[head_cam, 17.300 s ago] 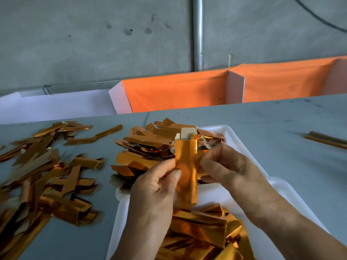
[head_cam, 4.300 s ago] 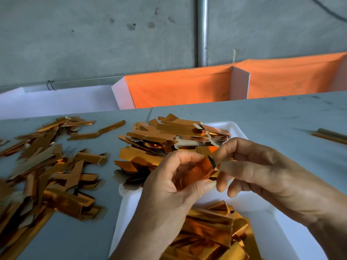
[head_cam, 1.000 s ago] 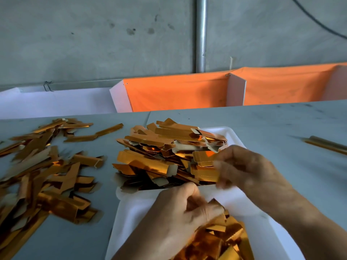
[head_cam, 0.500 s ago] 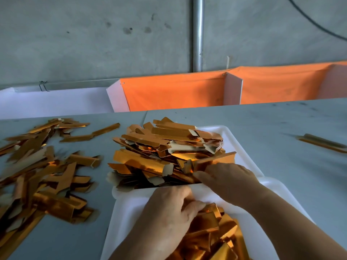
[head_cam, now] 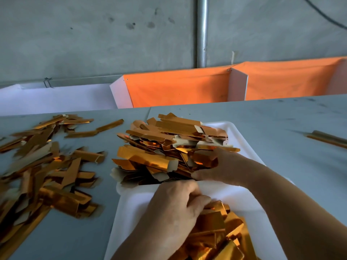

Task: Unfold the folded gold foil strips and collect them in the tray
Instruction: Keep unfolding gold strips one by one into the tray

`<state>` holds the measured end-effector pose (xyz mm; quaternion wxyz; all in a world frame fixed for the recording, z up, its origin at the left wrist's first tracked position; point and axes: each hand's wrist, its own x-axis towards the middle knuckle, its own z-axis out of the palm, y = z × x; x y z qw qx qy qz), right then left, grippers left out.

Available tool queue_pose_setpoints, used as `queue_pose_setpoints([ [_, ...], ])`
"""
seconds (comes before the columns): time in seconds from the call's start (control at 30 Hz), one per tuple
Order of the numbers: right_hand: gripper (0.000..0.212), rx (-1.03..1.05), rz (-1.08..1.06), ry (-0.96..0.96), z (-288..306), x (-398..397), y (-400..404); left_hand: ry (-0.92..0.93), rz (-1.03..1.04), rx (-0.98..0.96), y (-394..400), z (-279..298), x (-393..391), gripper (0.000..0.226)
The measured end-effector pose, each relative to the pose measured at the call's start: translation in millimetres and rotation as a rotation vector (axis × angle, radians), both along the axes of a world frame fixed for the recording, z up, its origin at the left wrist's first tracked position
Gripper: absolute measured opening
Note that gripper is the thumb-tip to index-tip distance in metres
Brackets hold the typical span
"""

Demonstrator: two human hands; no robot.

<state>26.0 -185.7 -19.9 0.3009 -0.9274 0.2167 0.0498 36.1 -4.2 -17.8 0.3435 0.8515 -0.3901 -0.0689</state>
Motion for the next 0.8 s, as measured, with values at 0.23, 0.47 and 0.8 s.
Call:
queue_pose_setpoints([
  [0.23, 0.009, -0.176, -0.073, -0.221, -6, -5, 3, -0.04, 0.031, -0.079, 0, 1, -1, 0.017],
  [0.47, 0.009, 0.406, -0.152, -0.574, 17, -20, 6, 0.02, 0.147, -0.265, -1, 5, 1, 0.018],
  [0.8, 0.028, 1.278, 0.004, -0.511, 38, -51, 29, 0.287, 0.023, -0.505, -1, 10, -1, 0.025],
])
